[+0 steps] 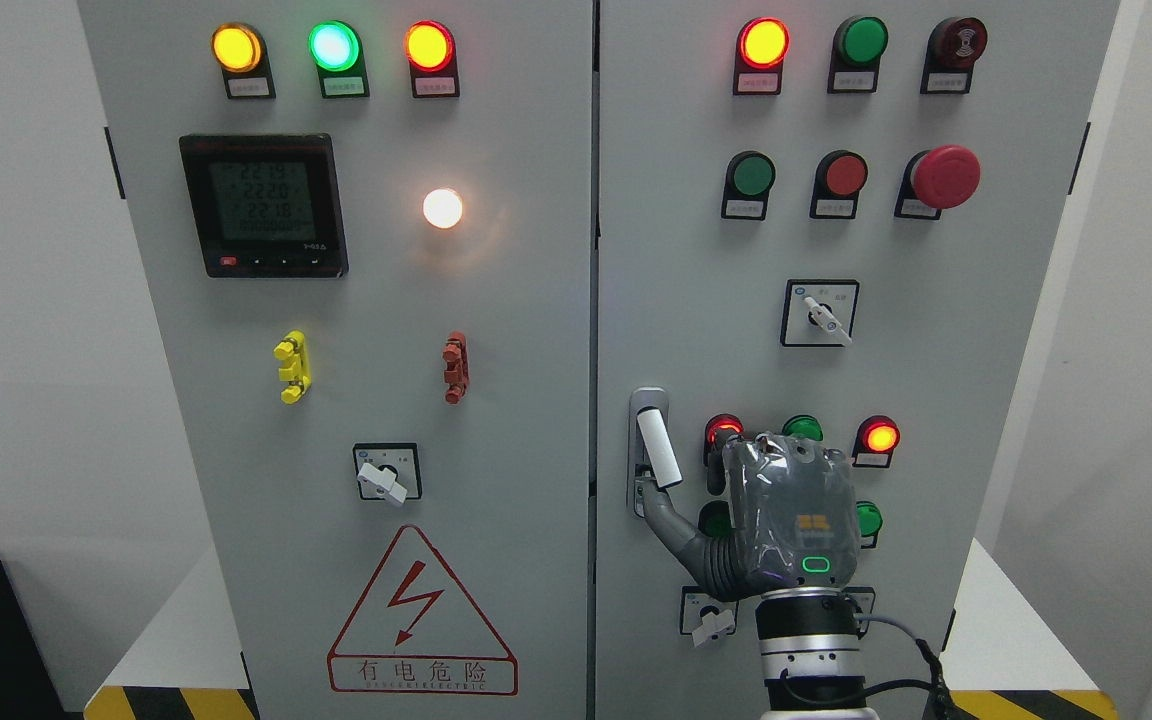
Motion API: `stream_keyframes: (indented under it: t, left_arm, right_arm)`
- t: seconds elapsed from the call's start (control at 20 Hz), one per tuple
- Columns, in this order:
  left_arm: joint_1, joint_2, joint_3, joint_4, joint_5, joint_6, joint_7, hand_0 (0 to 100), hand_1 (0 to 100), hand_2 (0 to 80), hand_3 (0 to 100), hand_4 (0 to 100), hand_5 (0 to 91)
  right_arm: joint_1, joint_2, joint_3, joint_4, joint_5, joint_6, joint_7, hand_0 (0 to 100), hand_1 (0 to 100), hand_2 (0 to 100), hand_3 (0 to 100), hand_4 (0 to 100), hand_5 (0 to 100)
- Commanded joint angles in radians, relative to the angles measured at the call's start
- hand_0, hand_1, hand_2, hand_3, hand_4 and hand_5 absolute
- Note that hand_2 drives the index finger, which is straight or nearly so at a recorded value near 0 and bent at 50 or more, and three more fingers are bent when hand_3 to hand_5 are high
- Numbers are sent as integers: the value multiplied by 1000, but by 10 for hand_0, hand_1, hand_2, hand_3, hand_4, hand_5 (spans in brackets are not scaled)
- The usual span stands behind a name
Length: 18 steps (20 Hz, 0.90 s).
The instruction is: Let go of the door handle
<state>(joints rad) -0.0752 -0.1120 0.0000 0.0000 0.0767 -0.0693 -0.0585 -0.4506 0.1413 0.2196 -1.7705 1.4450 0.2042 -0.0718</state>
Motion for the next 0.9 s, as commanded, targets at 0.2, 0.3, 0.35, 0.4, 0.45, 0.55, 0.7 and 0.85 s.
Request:
stream_keyframes:
  t: [0.2, 0.3, 0.35, 0.4, 0.45, 0.55, 0.7, 0.85]
  left_arm:
    - [0, 0, -21, -20, 0, 0, 0, 0, 0, 23, 92, 12, 0]
    - [0, 0, -21, -20, 0, 0, 0, 0, 0, 23, 91, 12, 0]
    - [0, 0, -21, -20, 0, 0, 0, 0, 0, 23, 91, 12, 0]
    - [0, 0, -21, -20, 0, 0, 0, 0, 0, 23, 91, 12, 0]
    - [0, 0, -21, -20, 0, 0, 0, 0, 0, 23, 91, 12, 0]
    - [0, 0, -21, -20, 0, 0, 0, 0, 0, 23, 92, 12, 0]
    - [0, 0, -21, -20, 0, 0, 0, 0, 0, 22, 92, 12, 0]
    - [0, 0, -21, -20, 0, 0, 0, 0, 0, 23, 92, 12, 0]
  right_arm:
    - [3, 1, -11, -10, 0, 1, -2, 266, 398, 778, 1000, 998, 940]
    - [3, 0, -11, -10, 0, 3, -2, 267, 398, 778, 1000, 998, 940]
    - [1, 0, -13, -10, 0, 6, -2, 267, 398, 779, 1000, 998, 940]
    - [0, 0, -13, -10, 0, 9, -2, 265, 400, 778, 1000, 998, 940]
    - [-2, 0, -13, -10, 0, 9, -2, 265, 401, 779, 1000, 999, 940]
    - [-2, 0, -13, -10, 0, 9, -2, 264, 403, 779, 1000, 1000, 941]
    - [-3, 0, -13, -10, 2, 11, -2, 261, 407, 777, 1000, 1000, 941]
    - [-3, 0, -14, -10, 2, 21, -3, 259, 412, 776, 1000, 1000, 942]
